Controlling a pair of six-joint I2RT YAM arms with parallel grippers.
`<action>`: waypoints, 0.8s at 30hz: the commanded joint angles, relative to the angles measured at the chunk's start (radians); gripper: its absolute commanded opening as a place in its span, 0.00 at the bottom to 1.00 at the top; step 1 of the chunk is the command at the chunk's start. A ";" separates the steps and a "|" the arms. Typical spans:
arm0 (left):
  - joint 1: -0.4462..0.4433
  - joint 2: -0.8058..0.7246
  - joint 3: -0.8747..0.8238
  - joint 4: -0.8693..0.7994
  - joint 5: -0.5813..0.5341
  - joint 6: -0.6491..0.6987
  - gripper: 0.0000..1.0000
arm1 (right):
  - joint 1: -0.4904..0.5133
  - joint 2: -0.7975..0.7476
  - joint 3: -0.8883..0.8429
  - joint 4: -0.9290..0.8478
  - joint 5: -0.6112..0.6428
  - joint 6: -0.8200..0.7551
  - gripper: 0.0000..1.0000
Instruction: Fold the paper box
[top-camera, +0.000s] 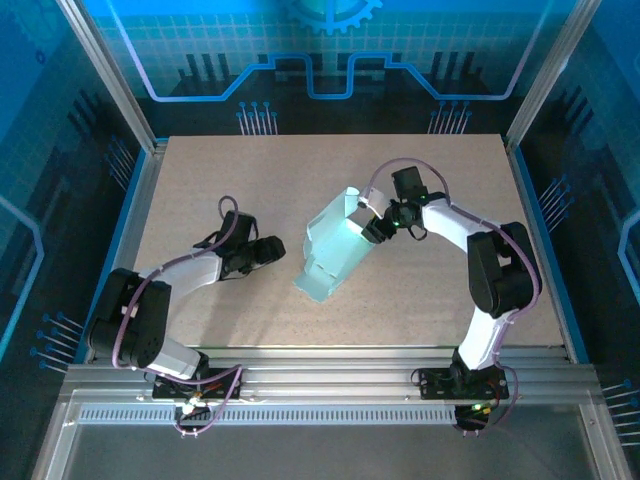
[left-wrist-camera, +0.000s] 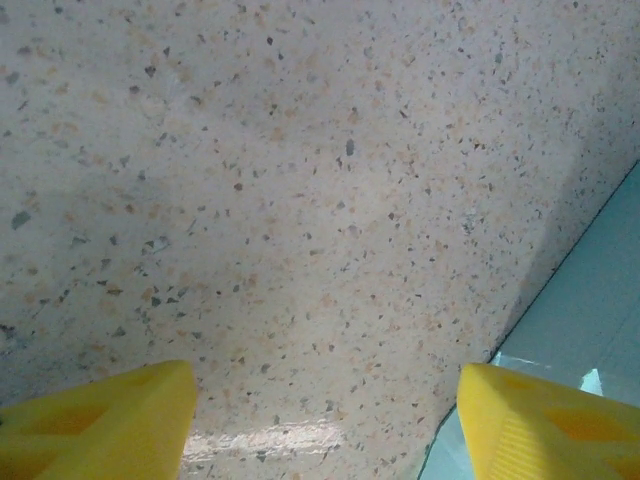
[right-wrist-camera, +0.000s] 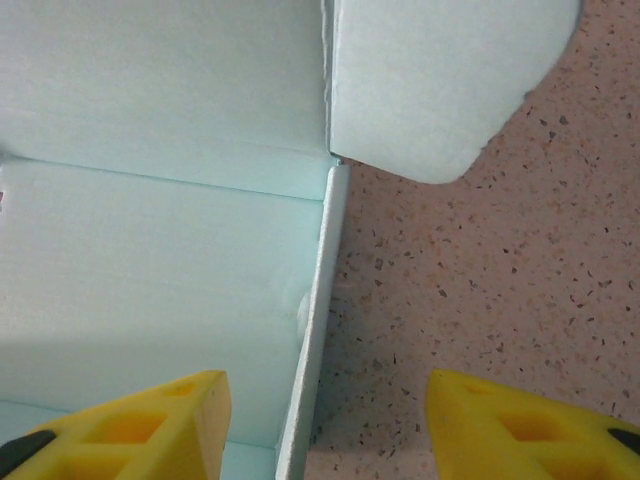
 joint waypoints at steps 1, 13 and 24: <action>-0.032 -0.066 -0.008 0.047 -0.015 0.012 0.74 | 0.003 0.008 0.030 -0.041 -0.037 -0.043 0.55; -0.094 -0.403 0.018 0.035 0.016 0.134 0.93 | 0.000 0.005 0.025 -0.033 -0.047 -0.045 0.56; -0.215 -0.057 0.454 -0.360 0.076 0.368 0.75 | -0.002 0.026 0.046 -0.058 -0.035 -0.066 0.55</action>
